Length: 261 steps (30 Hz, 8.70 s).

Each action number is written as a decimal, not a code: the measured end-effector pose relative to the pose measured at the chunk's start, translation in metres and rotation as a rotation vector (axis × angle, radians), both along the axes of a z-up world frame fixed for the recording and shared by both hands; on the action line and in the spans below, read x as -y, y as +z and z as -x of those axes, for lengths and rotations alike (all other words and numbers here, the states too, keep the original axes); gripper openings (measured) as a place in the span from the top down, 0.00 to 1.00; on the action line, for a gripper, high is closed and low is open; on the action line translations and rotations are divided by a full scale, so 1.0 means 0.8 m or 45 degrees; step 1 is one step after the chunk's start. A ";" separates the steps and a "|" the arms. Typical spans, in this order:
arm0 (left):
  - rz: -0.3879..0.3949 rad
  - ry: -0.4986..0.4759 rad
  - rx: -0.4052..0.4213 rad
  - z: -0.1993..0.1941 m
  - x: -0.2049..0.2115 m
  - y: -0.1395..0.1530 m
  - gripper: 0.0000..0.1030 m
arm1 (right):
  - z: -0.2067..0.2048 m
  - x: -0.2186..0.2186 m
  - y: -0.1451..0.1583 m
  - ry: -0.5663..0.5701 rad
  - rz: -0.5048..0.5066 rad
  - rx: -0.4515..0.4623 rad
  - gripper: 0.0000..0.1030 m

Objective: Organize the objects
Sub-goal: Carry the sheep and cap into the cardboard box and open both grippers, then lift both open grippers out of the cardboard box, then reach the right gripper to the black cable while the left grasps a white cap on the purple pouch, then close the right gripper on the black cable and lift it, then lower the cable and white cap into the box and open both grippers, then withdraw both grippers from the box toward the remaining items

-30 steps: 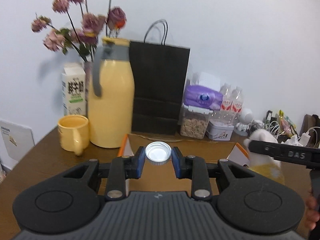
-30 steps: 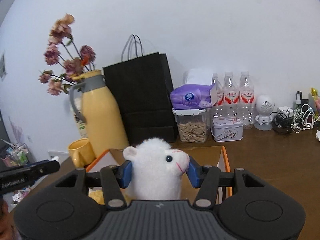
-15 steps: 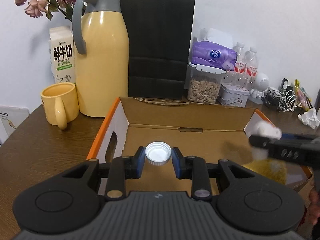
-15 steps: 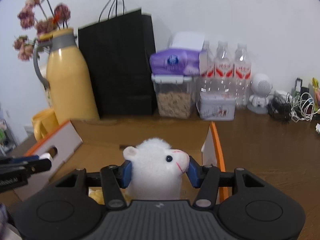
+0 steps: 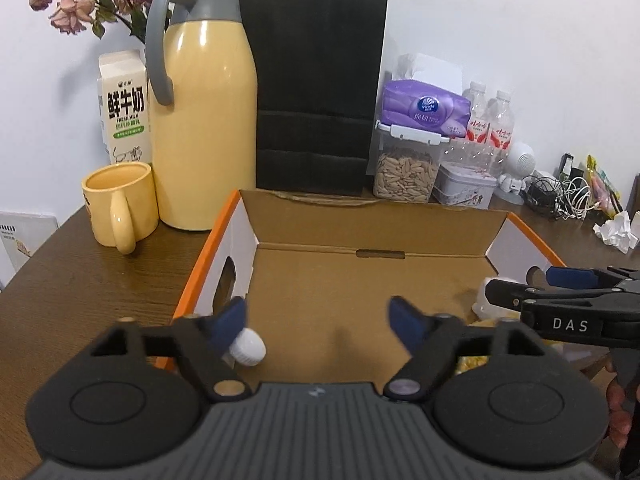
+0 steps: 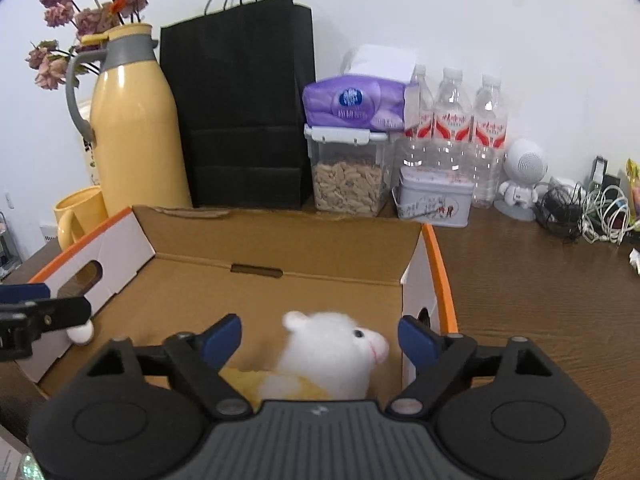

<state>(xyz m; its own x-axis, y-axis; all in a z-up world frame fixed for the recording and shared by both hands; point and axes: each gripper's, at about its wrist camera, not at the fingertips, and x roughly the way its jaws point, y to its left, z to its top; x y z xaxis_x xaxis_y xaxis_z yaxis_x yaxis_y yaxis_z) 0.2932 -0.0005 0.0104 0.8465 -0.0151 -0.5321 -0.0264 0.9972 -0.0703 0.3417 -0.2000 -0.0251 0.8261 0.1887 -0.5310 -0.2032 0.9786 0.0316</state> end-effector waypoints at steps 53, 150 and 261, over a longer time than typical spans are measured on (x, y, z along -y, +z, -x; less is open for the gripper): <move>-0.048 0.226 -0.002 0.215 -0.118 0.009 0.00 | 0.233 0.037 -0.042 0.103 0.110 -0.148 0.20; -0.136 -0.058 0.144 0.213 -0.058 0.016 0.61 | 0.257 0.038 -0.033 0.127 -0.012 -0.026 0.58; -0.070 0.215 -0.028 0.211 -0.116 -0.023 0.06 | 0.257 0.026 -0.042 0.047 0.018 -0.091 0.00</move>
<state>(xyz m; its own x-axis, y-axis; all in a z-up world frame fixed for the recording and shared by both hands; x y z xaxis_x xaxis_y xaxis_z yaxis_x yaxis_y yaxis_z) 0.1246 0.0923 -0.0082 0.8227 0.1561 -0.5466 -0.1947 0.9808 -0.0131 0.1361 -0.2208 -0.0586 0.7787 0.2106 -0.5910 -0.2370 0.9709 0.0336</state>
